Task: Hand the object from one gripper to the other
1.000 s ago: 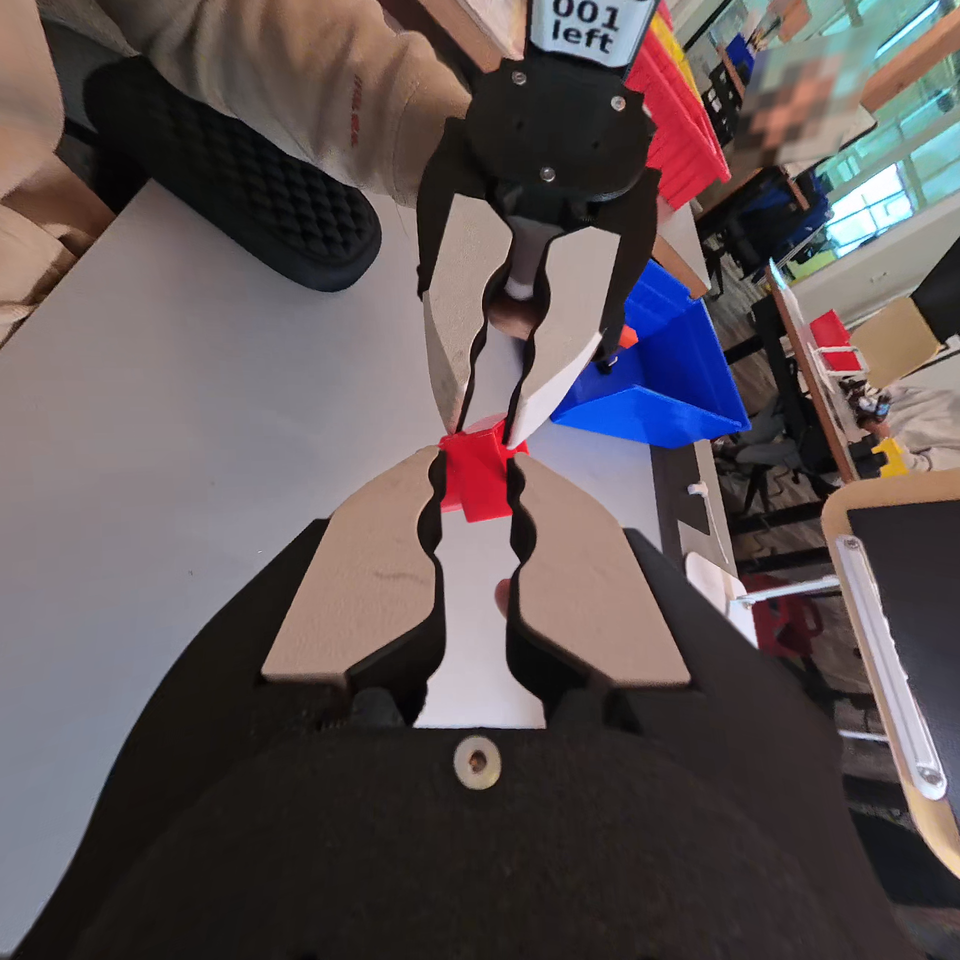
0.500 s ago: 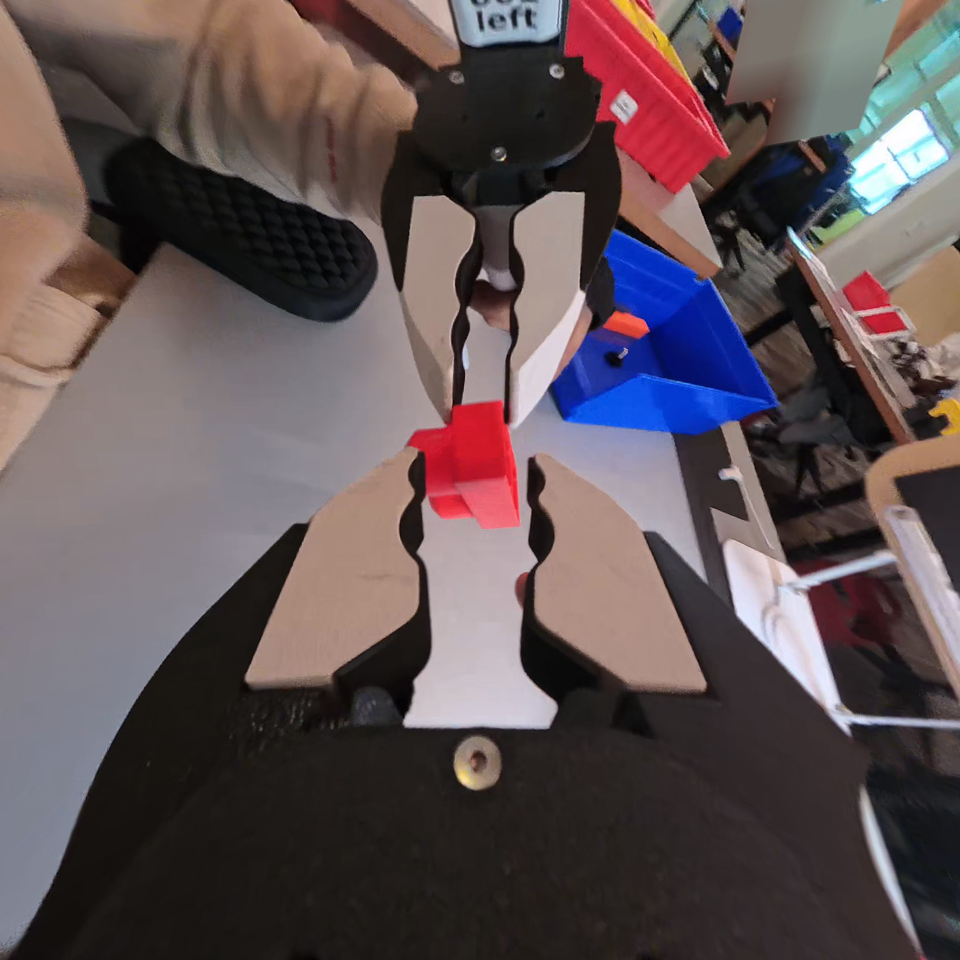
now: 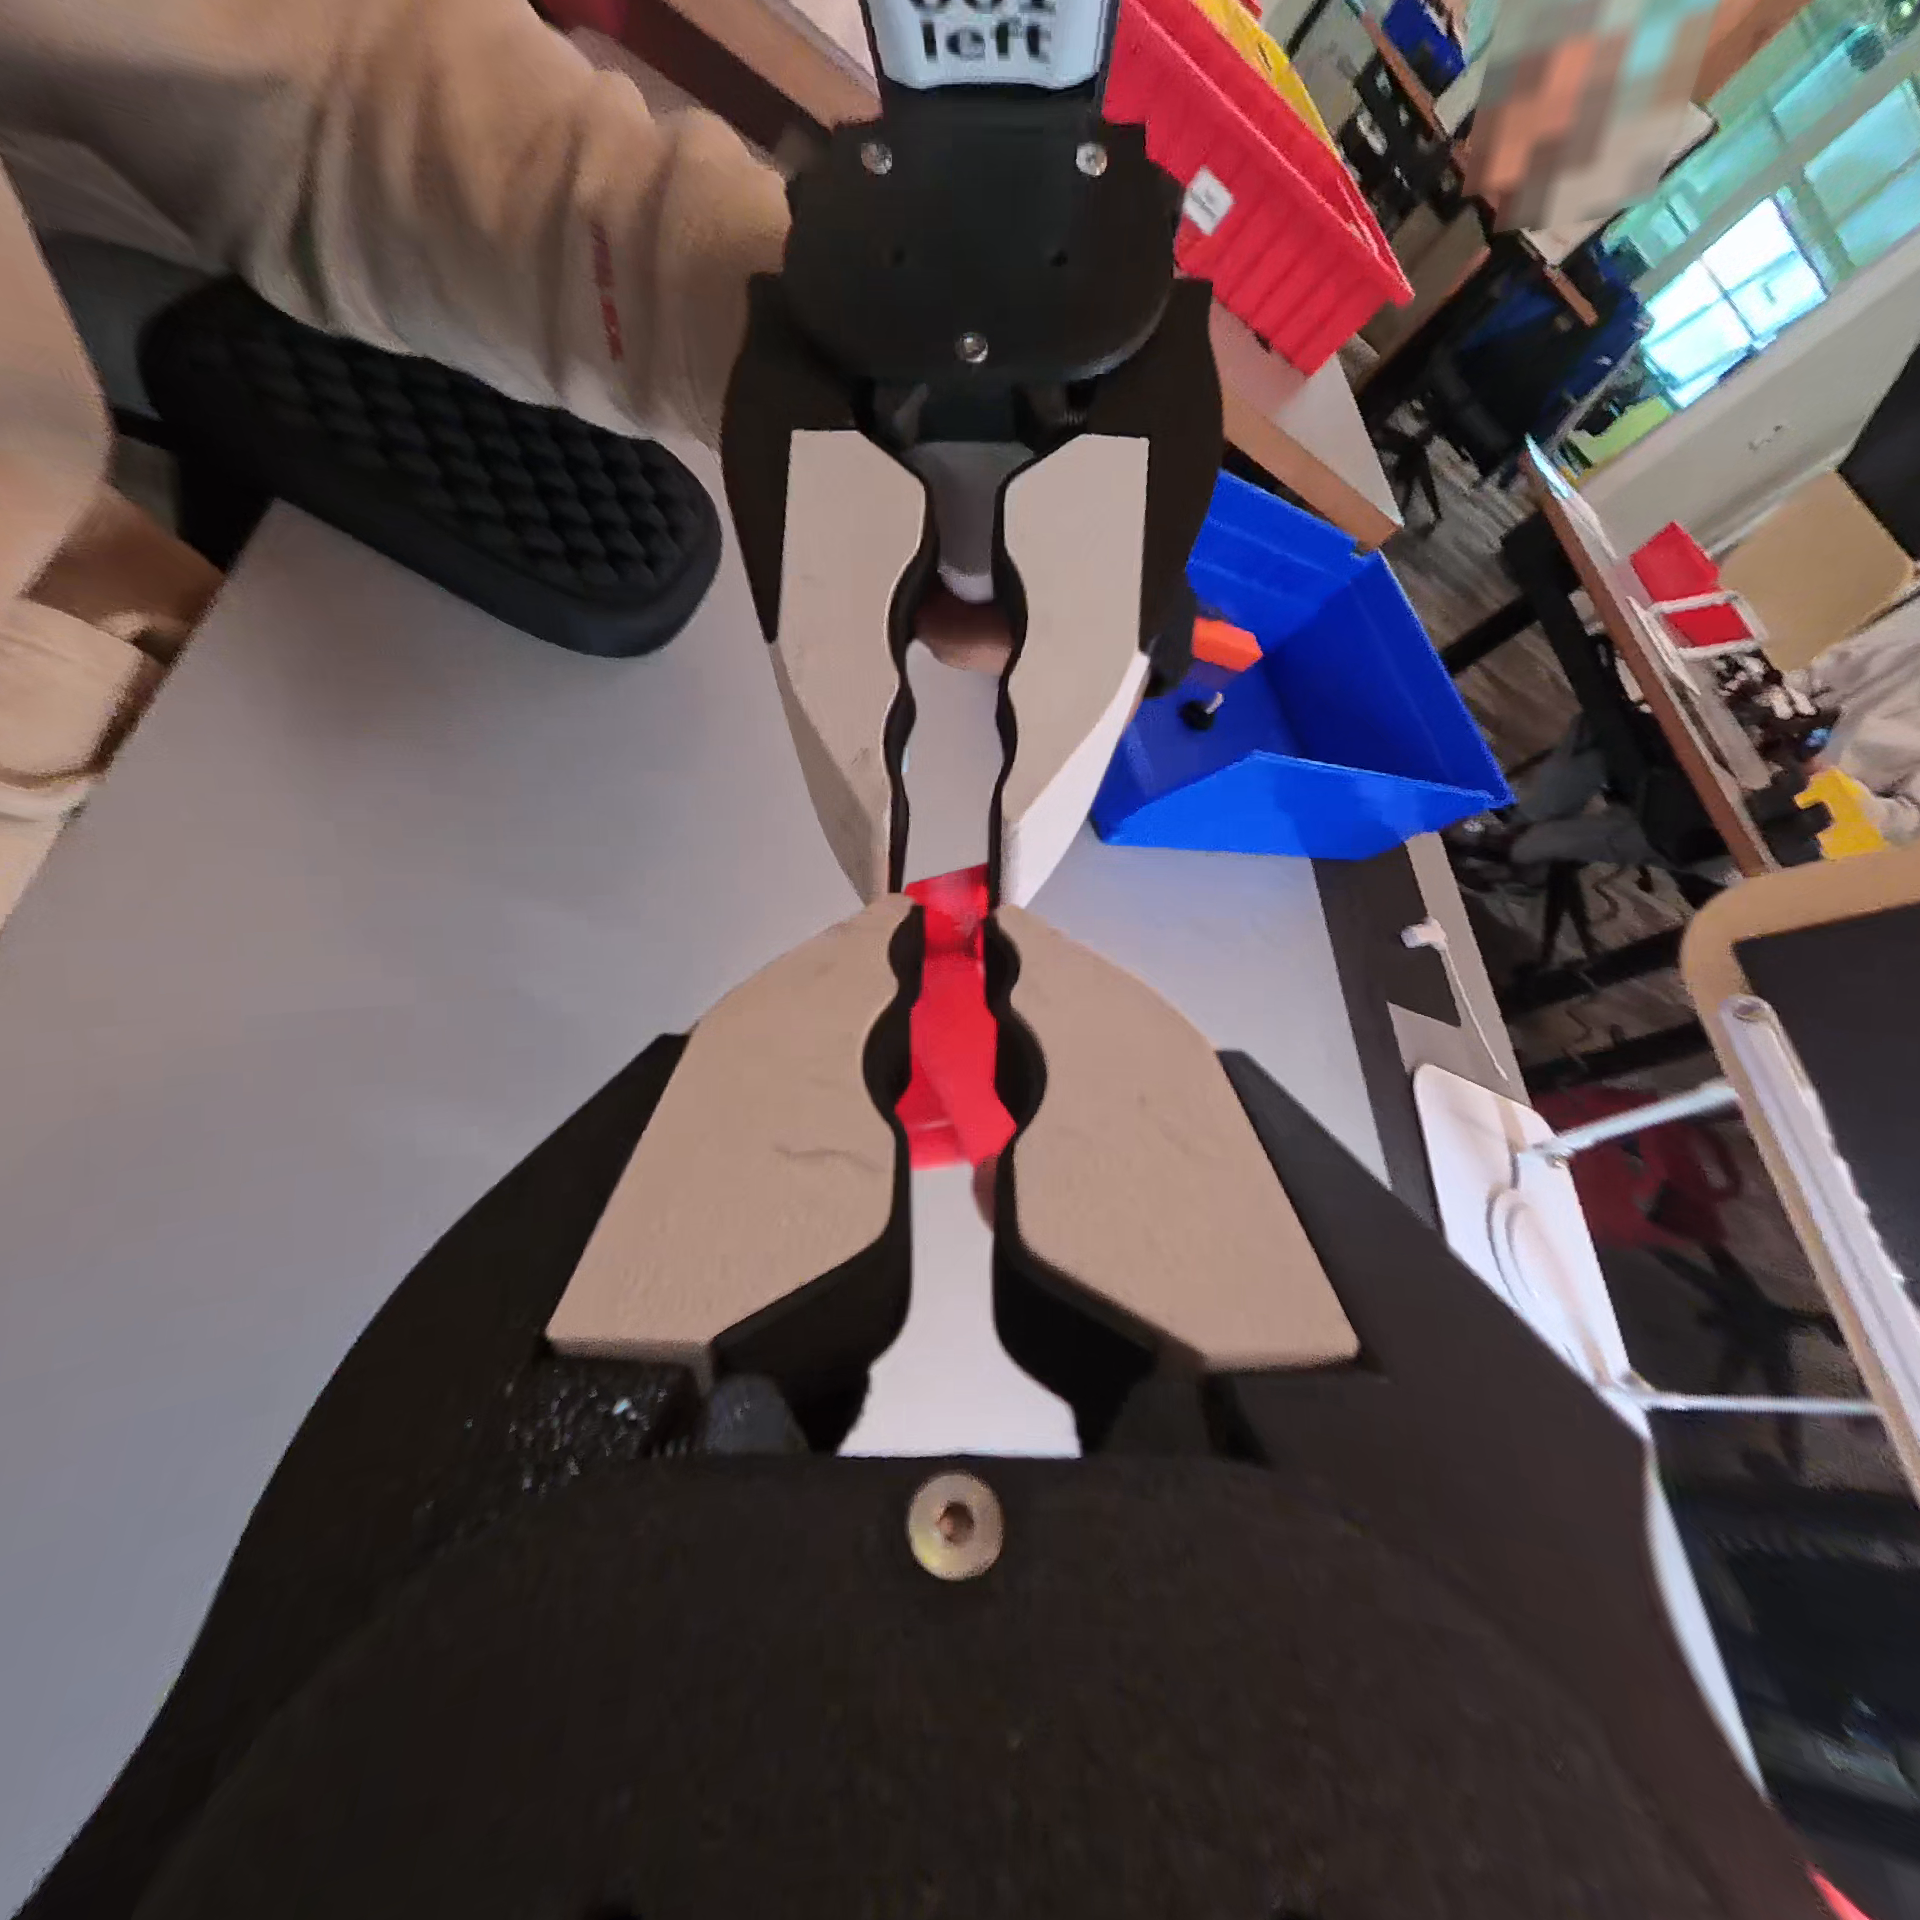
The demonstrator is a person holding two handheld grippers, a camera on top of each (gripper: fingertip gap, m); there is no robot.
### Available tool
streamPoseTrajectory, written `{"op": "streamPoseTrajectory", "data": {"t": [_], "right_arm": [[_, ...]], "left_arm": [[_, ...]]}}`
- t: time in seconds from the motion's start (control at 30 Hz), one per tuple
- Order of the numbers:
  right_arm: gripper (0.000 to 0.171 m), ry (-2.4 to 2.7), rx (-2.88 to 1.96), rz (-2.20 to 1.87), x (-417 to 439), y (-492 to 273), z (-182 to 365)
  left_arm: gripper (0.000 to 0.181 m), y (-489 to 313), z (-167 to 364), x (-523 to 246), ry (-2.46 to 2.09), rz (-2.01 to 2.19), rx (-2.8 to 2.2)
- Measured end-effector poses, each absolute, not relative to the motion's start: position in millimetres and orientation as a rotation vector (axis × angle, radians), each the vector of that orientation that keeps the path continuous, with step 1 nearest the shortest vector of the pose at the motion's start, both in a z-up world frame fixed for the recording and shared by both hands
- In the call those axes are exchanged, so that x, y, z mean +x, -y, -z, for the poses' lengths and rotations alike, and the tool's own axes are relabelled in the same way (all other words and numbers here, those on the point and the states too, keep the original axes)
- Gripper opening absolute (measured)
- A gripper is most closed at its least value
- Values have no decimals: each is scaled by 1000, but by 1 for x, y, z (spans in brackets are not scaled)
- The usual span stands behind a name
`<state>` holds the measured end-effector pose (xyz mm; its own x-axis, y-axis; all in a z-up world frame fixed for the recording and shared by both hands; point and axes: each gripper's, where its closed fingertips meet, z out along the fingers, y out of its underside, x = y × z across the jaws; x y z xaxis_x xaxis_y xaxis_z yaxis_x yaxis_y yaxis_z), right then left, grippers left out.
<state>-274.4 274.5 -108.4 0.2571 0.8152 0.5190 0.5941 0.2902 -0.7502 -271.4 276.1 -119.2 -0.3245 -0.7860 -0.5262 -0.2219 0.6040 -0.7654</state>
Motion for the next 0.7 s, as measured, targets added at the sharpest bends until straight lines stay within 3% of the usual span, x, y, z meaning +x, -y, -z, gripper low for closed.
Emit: {"op": "streamPoseTrajectory", "data": {"t": [0.07,0.1,0.17,0.23,0.7], "right_arm": [[44,1464,-1404,-281,-268,-272,113],[48,1472,-1400,-293,-265,-273,115],[42,1470,-1366,-355,-267,-271,117],[21,1492,-1343,-364,-271,-269,119],[19,1479,-1471,-169,-269,-282,127]], "left_arm": [[18,-275,117,-274,-1847,758,-789],[18,-272,115,-275,-1841,788,-776],[17,-268,115,-276,-1856,818,-758],[18,-269,119,-277,-1868,828,-756],[19,-282,128,-269,-1868,653,-829]]}}
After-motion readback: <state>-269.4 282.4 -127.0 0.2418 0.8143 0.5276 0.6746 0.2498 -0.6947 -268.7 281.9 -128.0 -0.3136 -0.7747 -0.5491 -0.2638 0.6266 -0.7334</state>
